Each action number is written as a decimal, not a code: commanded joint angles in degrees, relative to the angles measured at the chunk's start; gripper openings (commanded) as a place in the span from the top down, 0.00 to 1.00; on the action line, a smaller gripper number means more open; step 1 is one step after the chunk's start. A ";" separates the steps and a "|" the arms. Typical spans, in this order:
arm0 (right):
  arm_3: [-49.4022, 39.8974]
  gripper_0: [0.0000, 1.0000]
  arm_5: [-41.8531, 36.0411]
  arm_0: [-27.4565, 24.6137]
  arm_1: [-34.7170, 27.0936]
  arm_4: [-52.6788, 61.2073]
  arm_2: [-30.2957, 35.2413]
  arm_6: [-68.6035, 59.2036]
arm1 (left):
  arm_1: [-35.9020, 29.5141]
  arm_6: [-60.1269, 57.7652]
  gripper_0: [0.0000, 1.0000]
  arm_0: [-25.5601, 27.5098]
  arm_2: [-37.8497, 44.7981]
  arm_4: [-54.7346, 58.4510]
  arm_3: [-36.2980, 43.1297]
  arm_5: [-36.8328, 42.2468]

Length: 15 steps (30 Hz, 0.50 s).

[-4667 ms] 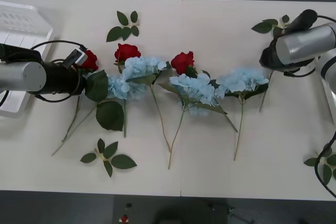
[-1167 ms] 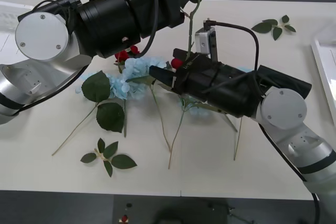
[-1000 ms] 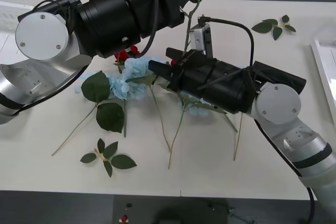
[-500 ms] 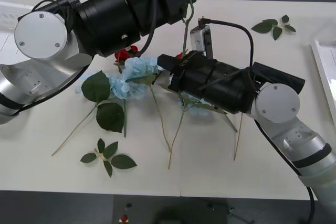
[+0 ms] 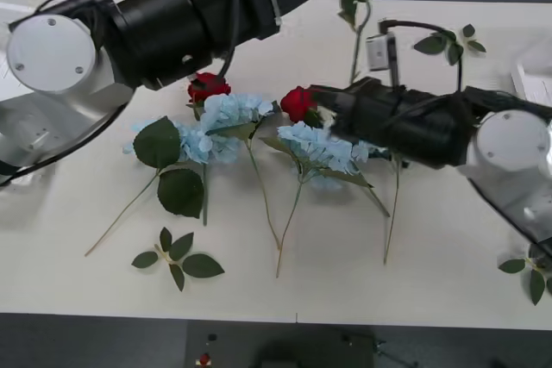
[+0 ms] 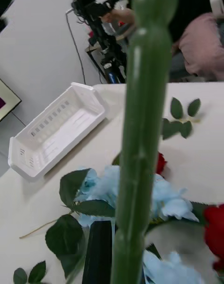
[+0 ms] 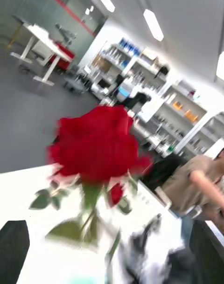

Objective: Put the red flowers into the right box and the blue flowers into the left box

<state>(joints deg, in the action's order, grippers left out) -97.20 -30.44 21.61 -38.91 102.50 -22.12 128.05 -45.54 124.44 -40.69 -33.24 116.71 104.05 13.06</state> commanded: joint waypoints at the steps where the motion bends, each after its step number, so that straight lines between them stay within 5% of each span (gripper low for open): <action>1: 4.48 1.00 -4.37 2.91 -13.47 11.40 2.96 -5.36 | -14.40 -3.24 0.00 4.31 2.57 3.70 2.56 9.79; 8: 21.18 1.00 -16.23 3.44 -34.13 14.83 3.31 -11.95 | -26.62 1.95 0.00 19.16 11.53 -3.95 -2.27 39.50; 15: 35.15 1.00 -18.34 3.61 -39.40 -2.04 3.31 -11.42 | -22.31 9.33 0.00 19.60 7.84 -15.37 -12.03 42.57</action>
<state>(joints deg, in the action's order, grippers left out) -62.50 -50.00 24.10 -78.51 104.99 -19.34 116.28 -70.65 132.17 -16.27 -21.07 103.20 93.57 55.54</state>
